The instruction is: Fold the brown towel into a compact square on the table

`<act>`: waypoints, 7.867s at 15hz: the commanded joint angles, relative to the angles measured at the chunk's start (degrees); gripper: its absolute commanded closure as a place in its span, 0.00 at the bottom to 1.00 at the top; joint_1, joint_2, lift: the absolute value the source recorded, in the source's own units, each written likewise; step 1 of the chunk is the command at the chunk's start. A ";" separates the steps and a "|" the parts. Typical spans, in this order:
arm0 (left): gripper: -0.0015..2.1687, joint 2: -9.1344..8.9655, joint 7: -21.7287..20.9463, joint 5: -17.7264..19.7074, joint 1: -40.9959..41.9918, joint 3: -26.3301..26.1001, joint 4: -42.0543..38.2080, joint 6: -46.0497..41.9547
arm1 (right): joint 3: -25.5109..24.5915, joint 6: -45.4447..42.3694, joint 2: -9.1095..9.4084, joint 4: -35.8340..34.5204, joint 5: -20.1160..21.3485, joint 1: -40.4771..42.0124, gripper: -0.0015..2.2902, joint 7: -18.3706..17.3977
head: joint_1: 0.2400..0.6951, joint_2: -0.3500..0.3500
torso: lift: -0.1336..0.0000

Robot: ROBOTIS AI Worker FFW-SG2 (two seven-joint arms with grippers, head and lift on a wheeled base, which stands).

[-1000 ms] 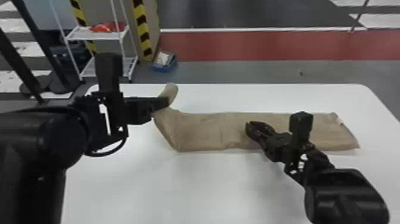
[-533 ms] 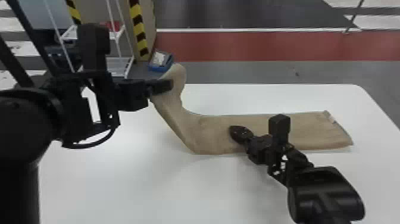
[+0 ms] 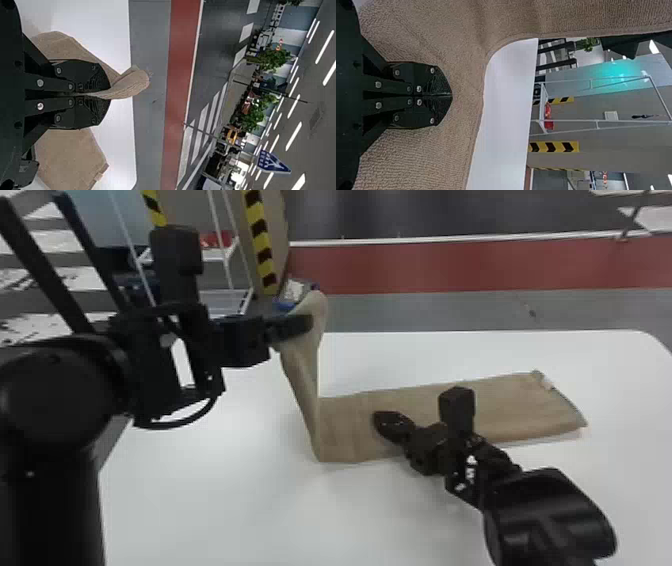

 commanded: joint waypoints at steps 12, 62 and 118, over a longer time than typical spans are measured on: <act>0.57 -4.95 6.02 -10.85 0.26 -17.80 12.10 -16.71 | -22.31 -6.27 -2.65 -25.39 -4.41 12.83 0.04 -6.09 | 0.94 0.40 | 0.08; 0.04 2.87 9.98 -24.65 19.51 -17.00 27.92 -74.72 | -13.26 16.58 -0.54 -17.21 -1.42 4.57 0.18 -11.80 | 1.00 0.55 | 0.08; 0.04 2.87 9.45 -24.73 21.97 -17.18 24.85 -74.54 | -11.59 28.53 -0.80 -38.83 -1.51 11.25 0.56 -11.54 | 1.00 0.56 | 0.08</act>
